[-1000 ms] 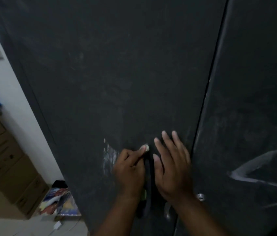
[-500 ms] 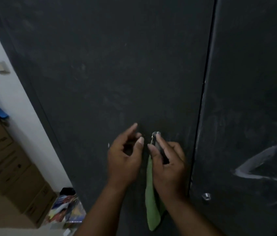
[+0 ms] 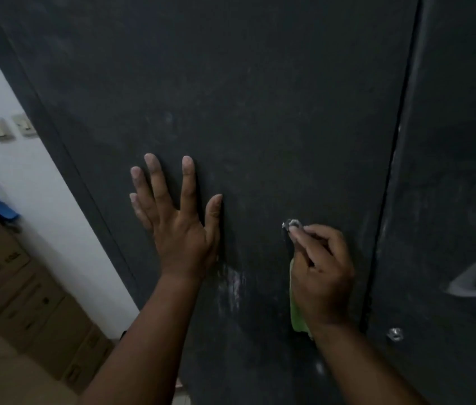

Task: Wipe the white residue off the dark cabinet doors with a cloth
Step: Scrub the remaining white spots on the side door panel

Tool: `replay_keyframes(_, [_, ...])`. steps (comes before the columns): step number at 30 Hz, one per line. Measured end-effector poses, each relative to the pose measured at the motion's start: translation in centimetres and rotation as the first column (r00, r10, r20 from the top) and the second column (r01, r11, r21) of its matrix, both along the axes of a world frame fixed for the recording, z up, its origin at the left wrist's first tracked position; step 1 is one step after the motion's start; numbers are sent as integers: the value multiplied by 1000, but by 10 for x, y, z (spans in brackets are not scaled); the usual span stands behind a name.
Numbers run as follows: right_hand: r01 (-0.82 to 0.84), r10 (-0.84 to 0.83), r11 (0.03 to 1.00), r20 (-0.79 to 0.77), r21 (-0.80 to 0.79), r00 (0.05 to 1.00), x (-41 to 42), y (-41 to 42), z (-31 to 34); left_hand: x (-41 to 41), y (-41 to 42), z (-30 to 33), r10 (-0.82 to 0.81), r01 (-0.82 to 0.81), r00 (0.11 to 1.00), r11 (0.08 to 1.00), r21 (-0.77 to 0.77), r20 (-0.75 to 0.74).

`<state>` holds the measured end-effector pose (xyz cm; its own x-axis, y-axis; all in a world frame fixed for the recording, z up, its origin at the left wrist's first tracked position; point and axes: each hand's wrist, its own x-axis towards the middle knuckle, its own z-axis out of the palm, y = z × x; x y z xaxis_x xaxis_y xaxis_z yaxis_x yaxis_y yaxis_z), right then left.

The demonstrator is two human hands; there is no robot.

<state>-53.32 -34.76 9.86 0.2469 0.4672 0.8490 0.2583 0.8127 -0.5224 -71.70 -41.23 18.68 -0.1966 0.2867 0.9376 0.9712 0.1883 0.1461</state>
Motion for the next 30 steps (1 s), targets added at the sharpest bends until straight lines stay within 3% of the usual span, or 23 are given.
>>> replay_keyframes(5, [37,-41,997,59,65,997,-26,-16,11,-6,9,-7,42,-41,999,999,25,-25])
replay_keyframes(8, [3,-2,1000,125,-7,992,-25,-30,-13,-8,11,-10,47,-45,998,998,37,-37])
replay_keyframes(12, [5,-7,992,-11,-130,1000,-11,-28,-18,-8,11,-12,54,-52,996,998,31,-67])
replay_keyframes(17, [89,-98,993,-129,-74,987,-25,-19,6,-6,9,-12,59,-56,995,998,36,-83])
replay_keyframes(21, [82,-79,996,78,-34,994,-29,-28,-14,-5,6,-16,39,-35,993,999,37,-112])
replay_keyframes(23, [39,-26,994,131,-103,991,-22,-33,-33,-5,6,-15,33,-29,994,999,39,-105])
replay_keyframes(26, [43,-41,977,14,-210,999,-7,-32,-44,-5,6,-16,33,-30,995,999,32,-96])
replay_keyframes(30, [71,-93,983,-133,-167,987,-13,-21,-18,-4,6,-16,24,-21,996,999,37,-91])
